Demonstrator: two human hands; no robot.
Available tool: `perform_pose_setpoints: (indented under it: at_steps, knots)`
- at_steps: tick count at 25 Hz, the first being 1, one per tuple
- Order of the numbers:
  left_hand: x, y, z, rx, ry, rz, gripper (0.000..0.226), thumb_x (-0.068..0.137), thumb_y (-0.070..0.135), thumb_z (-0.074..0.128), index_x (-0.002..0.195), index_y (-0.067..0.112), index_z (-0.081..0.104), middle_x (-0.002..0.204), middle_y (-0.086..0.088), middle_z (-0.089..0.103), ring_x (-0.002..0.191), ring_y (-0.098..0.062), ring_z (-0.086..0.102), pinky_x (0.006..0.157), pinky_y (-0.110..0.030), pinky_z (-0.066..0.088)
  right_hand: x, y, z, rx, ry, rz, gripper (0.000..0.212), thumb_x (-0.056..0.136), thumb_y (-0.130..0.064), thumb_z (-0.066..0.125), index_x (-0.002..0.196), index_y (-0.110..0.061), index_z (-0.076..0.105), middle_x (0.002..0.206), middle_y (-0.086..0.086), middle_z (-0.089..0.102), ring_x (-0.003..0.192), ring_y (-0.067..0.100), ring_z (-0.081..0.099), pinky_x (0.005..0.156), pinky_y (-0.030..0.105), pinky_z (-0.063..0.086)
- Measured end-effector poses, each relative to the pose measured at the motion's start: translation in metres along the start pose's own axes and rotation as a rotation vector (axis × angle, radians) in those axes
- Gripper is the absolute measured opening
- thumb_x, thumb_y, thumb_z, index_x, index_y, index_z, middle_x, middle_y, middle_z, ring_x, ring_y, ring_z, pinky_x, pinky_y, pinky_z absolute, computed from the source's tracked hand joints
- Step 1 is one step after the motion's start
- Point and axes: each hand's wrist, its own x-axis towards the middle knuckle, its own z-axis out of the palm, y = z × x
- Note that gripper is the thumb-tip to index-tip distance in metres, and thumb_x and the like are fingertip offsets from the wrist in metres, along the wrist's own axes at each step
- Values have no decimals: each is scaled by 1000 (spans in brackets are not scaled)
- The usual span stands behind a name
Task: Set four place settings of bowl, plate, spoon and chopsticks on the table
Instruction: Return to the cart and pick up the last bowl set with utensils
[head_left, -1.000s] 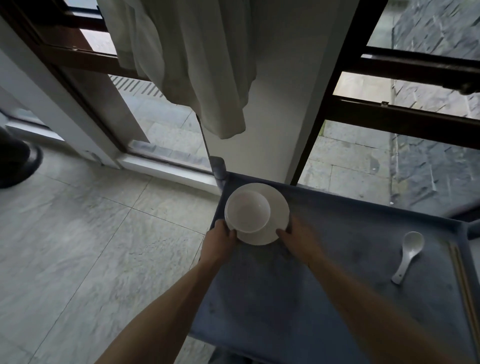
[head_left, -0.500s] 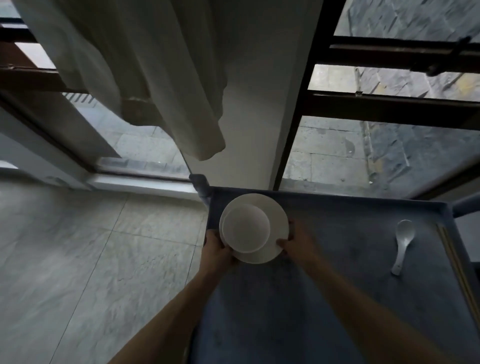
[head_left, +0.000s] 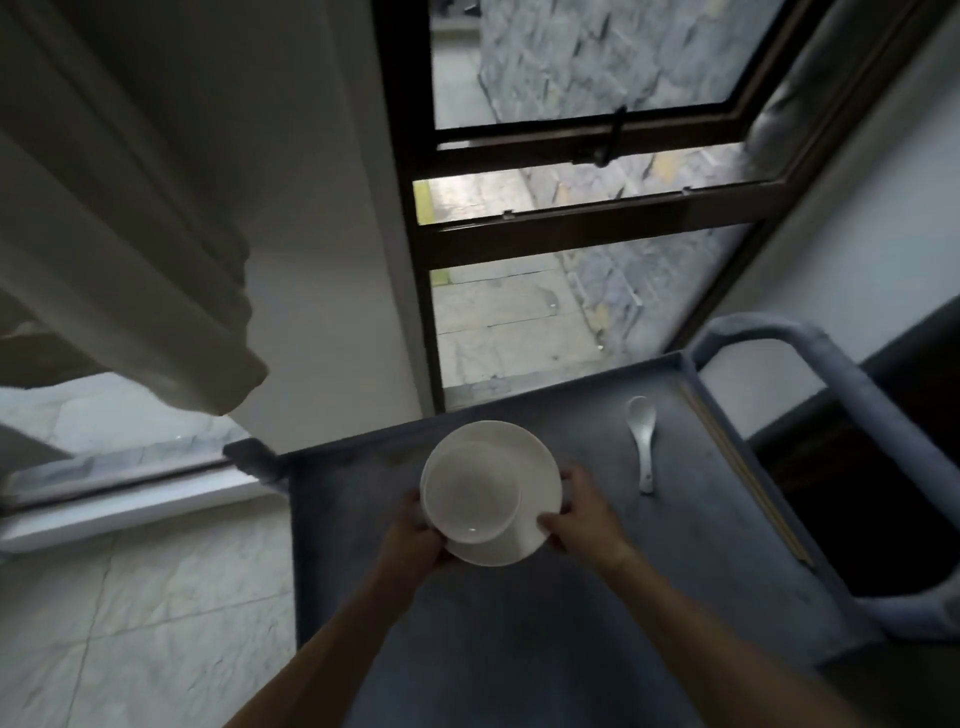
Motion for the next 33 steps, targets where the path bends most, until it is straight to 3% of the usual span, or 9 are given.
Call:
perform_pose_setpoints:
  at_steps: [2,6,8,11,15,18,23,30,33]
  knots:
    - [4,0,21,29,-14,-14,53,81,-21,47,121,14,47,109,-8,56,95,-29,62,56,-44,62,-1,12,-21,-51,12,2,53,73,-12,69,119,-25,47,86,5,66,72,20,63,52,19,50]
    - [7,-2,61,33,-38,-19,53,78,-16,60,118,17,50,114,-13,59,96,-32,64,61,-49,61,6,34,-64,-147,33,10,39,81,-32,71,114,-25,52,85,0,66,82,21,65,70,30,48]
    - [6,-3,75,49,-39,-16,50,78,-15,63,118,14,51,113,-14,61,94,-33,66,62,-50,61,14,43,-87,-182,170,5,30,86,-48,62,105,-24,60,87,-1,67,87,22,66,77,36,53]
    - [3,-3,90,87,-28,-21,53,77,-17,60,119,15,51,111,-13,62,93,-34,67,63,-52,61,39,48,-115,-246,348,54,38,89,-50,56,112,-20,58,110,6,66,103,27,63,84,39,52]
    - [-1,-5,99,93,22,-39,60,75,-20,54,120,19,51,108,-13,65,92,-33,67,65,-51,61,71,41,-122,-360,297,74,51,84,-52,63,115,-13,54,117,12,62,105,32,61,79,36,47]
    - [-5,-8,100,76,33,-41,69,65,-14,59,123,22,51,110,-13,65,95,-35,67,65,-49,61,88,35,-116,-387,260,109,45,86,-42,65,115,-11,51,114,13,64,103,34,63,75,34,46]
    - [-6,-10,105,98,73,-59,67,75,-26,44,123,20,51,105,-16,66,85,-34,68,55,-39,59,90,40,-124,-524,250,31,28,97,-30,48,114,-8,49,112,16,66,102,35,64,80,41,50]
    - [-5,-1,123,111,13,-25,61,75,-25,50,119,16,52,108,-15,64,87,-35,67,54,-35,59,56,92,-161,-759,484,38,16,98,-14,45,112,-9,50,116,12,47,76,31,70,56,32,37]
    - [-6,2,130,117,-23,-15,58,74,-24,54,117,15,52,111,-17,63,93,-38,66,57,-37,59,47,99,-151,-757,506,49,28,97,-7,45,124,-3,51,122,17,53,69,33,72,52,33,41]
